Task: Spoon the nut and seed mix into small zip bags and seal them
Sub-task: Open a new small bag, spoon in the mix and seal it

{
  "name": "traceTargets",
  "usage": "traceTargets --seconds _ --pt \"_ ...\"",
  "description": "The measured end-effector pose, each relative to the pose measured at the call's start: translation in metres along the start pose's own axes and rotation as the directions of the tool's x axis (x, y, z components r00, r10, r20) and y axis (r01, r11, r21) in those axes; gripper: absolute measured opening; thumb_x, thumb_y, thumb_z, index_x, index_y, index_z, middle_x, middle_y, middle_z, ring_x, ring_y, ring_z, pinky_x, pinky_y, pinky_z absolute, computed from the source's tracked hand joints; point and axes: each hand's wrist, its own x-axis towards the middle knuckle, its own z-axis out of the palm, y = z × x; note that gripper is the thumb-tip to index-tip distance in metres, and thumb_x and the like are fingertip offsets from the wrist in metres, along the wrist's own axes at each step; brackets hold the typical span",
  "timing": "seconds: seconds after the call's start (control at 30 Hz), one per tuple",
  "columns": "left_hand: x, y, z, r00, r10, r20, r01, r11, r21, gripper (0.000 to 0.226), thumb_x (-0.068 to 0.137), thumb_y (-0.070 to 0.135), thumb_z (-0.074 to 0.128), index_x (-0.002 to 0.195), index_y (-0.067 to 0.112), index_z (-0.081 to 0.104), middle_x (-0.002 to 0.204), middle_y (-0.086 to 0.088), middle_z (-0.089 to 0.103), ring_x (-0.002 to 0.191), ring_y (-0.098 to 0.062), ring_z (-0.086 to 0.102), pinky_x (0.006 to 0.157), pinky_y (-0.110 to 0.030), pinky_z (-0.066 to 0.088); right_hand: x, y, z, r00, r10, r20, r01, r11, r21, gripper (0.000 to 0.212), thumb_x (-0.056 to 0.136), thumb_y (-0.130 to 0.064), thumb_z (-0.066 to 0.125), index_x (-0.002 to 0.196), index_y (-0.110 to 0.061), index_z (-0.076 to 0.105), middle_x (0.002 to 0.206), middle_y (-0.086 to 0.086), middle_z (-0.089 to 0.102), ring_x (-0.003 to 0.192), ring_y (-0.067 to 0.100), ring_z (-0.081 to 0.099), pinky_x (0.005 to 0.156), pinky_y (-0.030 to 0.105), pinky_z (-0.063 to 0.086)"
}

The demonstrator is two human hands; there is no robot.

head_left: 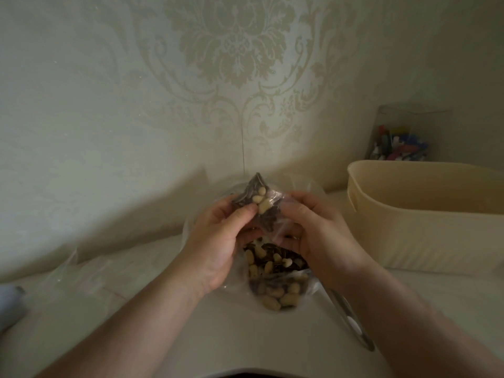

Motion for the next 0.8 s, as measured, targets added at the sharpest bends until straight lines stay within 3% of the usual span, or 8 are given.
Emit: traceTargets --seconds 0.07,0.13,0.23,0.3,0.4,0.57,0.8 --pt "0.0003 -0.0002 -0.0006 1.000 0.005 -0.001 -0.005 1.000 0.014 0.025 0.094 0.003 0.062 0.098 0.015 0.083 0.108 -0.017 0.078 0.098 -0.028 0.074 0.086 -0.038 0.061 0.0000 0.0003 0.0020 1.000 -0.006 0.014 0.007 0.999 -0.037 0.026 0.102 -0.024 0.064 0.123 -0.010 0.068 0.102 0.024 0.074 0.078 0.029 0.074 0.081 0.041 0.060" --pt "0.0016 -0.0018 -0.0034 1.000 -0.001 0.004 0.001 1.000 0.003 0.022 0.085 0.003 0.072 0.103 0.012 0.082 0.113 -0.020 0.077 0.107 -0.034 0.073 0.096 -0.045 0.057 0.0005 0.0018 0.0023 1.000 0.003 0.021 -0.002 0.999 -0.054 0.030 0.101 -0.029 0.065 0.125 -0.011 0.068 0.108 0.021 0.076 0.093 0.036 0.076 0.088 0.045 0.061" --pt "0.0025 -0.0044 -0.0064 1.000 -0.014 0.009 0.014 1.000 -0.009 0.028 0.082 0.010 0.076 0.110 0.006 0.078 0.120 -0.025 0.073 0.120 -0.043 0.067 0.107 -0.054 0.050 -0.0004 0.0038 0.0015 0.996 0.007 0.089 -0.006 1.000 -0.011 0.035 0.099 -0.028 0.065 0.122 -0.001 0.069 0.112 0.024 0.075 0.104 0.044 0.073 0.091 0.052 0.061" --pt "0.0022 -0.0051 -0.0059 1.000 -0.005 -0.002 0.005 1.000 -0.003 0.023 0.086 0.011 0.077 0.109 0.004 0.077 0.119 -0.027 0.073 0.115 -0.042 0.069 0.103 -0.051 0.054 0.0002 0.0052 0.0013 0.996 0.009 0.094 -0.008 1.000 -0.005 0.044 0.091 -0.031 0.070 0.118 0.004 0.068 0.111 0.029 0.073 0.104 0.047 0.072 0.093 0.056 0.060" --pt "0.0018 -0.0056 -0.0034 1.000 0.012 -0.013 -0.011 1.000 0.021 0.021 0.098 0.006 0.060 0.107 0.006 0.079 0.112 -0.023 0.076 0.101 -0.029 0.074 0.086 -0.037 0.060 0.0009 0.0067 0.0031 0.998 0.020 0.067 -0.022 0.999 0.028 0.053 0.082 -0.034 0.075 0.115 0.007 0.067 0.107 0.031 0.072 0.098 0.043 0.073 0.088 0.053 0.062" --pt "-0.0006 -0.0016 -0.0015 1.000 -0.022 -0.004 0.022 1.000 0.008 0.023 0.089 0.015 0.067 0.108 0.006 0.079 0.110 -0.024 0.076 0.101 -0.033 0.075 0.090 -0.044 0.058 0.0022 0.0095 0.0026 1.000 -0.026 0.016 0.027 0.998 -0.060 0.022 0.103 -0.020 0.062 0.115 -0.006 0.075 0.106 0.019 0.078 0.101 0.038 0.075 0.093 0.057 0.060" --pt "0.0005 -0.0036 -0.0014 0.998 -0.032 -0.058 0.033 0.999 0.020 0.017 0.097 0.006 0.064 0.101 0.010 0.080 0.107 -0.023 0.077 0.099 -0.036 0.075 0.092 -0.048 0.059 0.0009 0.0095 0.0050 0.999 -0.039 0.009 0.040 0.995 -0.092 0.022 0.104 -0.022 0.062 0.113 -0.005 0.074 0.103 0.020 0.077 0.100 0.039 0.075 0.091 0.062 0.060"
